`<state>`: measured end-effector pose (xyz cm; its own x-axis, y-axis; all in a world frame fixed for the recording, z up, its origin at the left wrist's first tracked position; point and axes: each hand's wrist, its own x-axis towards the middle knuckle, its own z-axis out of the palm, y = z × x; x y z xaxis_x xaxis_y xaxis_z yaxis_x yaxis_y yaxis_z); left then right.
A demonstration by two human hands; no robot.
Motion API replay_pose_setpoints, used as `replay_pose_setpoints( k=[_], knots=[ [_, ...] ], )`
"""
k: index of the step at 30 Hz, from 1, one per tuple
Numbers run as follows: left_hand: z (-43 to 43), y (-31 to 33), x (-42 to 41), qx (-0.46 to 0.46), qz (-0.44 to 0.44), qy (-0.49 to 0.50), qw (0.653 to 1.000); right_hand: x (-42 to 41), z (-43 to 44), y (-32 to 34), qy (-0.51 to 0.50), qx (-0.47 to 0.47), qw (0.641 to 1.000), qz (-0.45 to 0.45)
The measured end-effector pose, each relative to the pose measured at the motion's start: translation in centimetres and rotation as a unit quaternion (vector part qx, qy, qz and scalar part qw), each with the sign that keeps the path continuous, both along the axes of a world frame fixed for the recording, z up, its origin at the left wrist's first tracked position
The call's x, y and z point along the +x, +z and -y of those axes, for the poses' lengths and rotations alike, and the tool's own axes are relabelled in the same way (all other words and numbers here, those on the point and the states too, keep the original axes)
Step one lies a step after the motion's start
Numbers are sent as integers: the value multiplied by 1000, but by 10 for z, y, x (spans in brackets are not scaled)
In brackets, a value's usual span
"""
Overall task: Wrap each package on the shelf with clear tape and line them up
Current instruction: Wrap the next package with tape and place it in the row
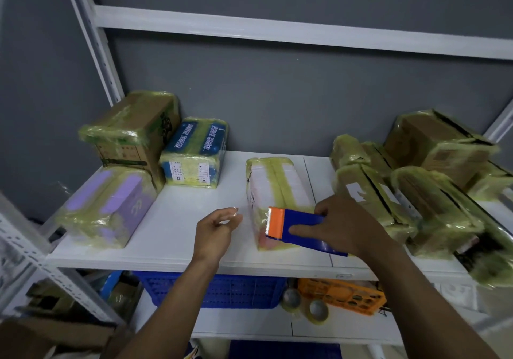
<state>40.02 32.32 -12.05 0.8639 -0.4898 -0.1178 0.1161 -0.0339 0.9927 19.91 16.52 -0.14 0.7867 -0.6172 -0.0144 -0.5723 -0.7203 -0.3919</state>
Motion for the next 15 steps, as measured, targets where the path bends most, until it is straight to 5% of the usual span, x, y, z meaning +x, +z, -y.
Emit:
replay_pose_setpoints(
  k=[15],
  knots=[
    [30,-32,0,-6,-102,0,995,44,15,-4,-23,-42,991,-121]
  ],
)
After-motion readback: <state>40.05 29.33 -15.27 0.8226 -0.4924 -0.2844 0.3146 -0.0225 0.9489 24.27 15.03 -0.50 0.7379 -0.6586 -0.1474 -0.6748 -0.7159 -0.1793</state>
